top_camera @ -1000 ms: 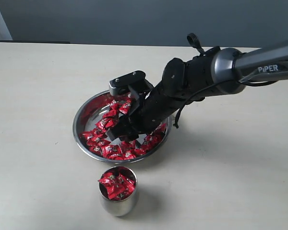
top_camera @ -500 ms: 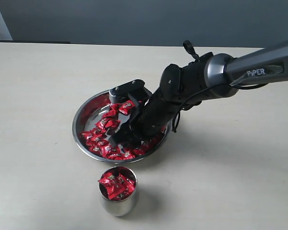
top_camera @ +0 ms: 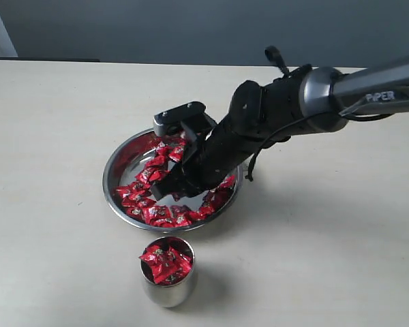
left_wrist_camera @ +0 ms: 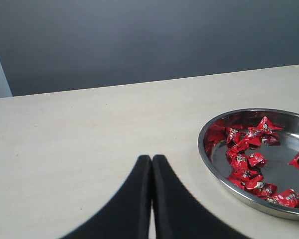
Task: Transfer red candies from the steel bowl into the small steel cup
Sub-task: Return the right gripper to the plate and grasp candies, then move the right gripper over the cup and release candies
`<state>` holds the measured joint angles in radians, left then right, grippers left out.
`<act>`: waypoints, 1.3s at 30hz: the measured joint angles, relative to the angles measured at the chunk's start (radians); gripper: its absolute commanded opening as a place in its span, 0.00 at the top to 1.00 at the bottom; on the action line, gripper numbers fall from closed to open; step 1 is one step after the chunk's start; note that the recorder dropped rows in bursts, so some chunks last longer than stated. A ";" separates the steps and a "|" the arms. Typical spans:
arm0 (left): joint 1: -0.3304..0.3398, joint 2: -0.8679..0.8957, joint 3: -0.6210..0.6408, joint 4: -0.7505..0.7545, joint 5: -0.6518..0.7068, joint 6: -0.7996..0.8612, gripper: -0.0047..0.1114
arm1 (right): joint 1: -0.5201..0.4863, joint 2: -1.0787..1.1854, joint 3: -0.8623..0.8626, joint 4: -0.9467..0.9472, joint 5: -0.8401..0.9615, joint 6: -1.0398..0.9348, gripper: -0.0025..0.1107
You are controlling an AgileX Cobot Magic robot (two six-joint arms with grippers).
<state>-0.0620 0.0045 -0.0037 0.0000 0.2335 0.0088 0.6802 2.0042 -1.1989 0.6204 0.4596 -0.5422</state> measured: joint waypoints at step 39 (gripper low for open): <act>0.000 0.000 0.000 0.000 0.000 0.000 0.96 | 0.109 -0.294 0.126 0.017 0.404 0.002 0.98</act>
<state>-0.0620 0.0045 -0.0037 0.0000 0.2335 0.0088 0.7896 1.7098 -1.0727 0.6371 0.8635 -0.5399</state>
